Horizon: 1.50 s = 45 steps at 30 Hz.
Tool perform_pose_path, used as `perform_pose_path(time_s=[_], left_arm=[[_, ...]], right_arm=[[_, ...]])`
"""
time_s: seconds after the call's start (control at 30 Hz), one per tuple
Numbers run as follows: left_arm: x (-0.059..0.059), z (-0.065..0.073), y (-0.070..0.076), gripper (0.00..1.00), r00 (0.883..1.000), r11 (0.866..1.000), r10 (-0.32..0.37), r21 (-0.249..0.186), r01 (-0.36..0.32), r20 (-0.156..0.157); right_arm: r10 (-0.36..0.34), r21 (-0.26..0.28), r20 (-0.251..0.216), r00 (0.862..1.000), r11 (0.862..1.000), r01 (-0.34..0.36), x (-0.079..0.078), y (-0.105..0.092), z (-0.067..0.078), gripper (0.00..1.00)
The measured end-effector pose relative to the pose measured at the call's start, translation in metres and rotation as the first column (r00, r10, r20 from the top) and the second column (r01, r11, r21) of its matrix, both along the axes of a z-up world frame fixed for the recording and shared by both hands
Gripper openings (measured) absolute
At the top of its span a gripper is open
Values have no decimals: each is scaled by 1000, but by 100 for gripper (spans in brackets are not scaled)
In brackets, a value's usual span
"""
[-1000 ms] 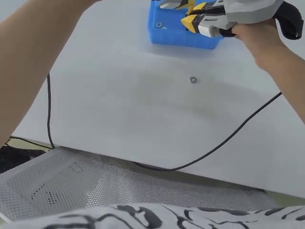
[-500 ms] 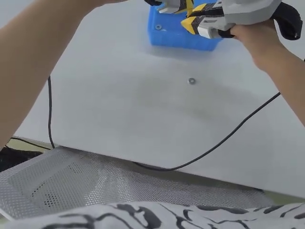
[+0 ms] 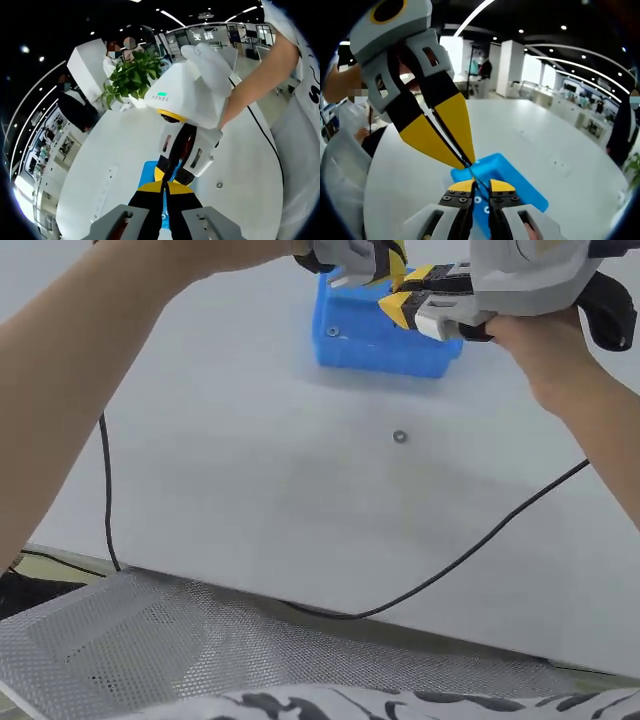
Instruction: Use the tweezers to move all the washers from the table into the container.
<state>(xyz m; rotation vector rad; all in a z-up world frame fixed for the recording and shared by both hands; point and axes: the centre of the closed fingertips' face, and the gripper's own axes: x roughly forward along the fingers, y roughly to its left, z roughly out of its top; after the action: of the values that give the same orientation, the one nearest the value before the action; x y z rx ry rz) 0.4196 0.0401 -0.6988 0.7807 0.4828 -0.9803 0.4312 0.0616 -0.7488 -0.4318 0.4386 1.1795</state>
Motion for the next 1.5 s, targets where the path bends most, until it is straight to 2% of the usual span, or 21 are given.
perform_pose_path(time_s=[0.23, 0.33, 0.37, 0.57, 0.7, 0.83, 1.0, 1.2, 1.4, 1.5], left_arm=[[-15, 13, -4, 0, 1000, 1000, -11, 3, 11, 25], [-22, 18, -5, 0, 999, 1000, -20, 2, 20, 33], [-20, 17, -6, 0, 999, 1000, -21, 0, 21, 33], [-35, 22, -8, 0, 999, 999, -38, -8, 38, 40], [-41, 20, -12, 0, 998, 999, -52, -6, 52, 36], [-53, 18, -17, 0, 997, 997, -73, -2, 73, 23], [-66, 13, -25, 0, 997, 997, -82, -6, 82, -3], [-79, 7, -32, 0, 996, 996, -87, -15, 86, -31], [-80, -3, -32, 0, 994, 996, -88, -29, 86, -61], [-77, -13, -29, 0, 993, 996, -90, -23, 88, -74]], right_arm=[[9, 14, 13, 1000, 1000, -9, -8, 0, 9, 6], [12, 17, 21, 1000, 1000, -12, -18, -3, 16, 6], [14, 17, 23, 1000, 1000, -15, -20, -3, 16, 6], [22, 23, 29, 999, 999, -22, -31, -6, 17, 6], [27, 29, 18, 999, 999, -27, -39, -8, 15, 6], [35, 27, 7, 999, 999, -35, -49, -11, 11, 6], [19, 44, -46, 999, 999, -17, -58, -14, 1, 6], [9, 36, -78, 997, 999, -7, -66, -19, -14, 6], [10, 41, -99, 995, 999, -6, -76, -22, -22, 6], [-1, 64, -140, 990, 998, 10, -82, -23, -27, 7]])
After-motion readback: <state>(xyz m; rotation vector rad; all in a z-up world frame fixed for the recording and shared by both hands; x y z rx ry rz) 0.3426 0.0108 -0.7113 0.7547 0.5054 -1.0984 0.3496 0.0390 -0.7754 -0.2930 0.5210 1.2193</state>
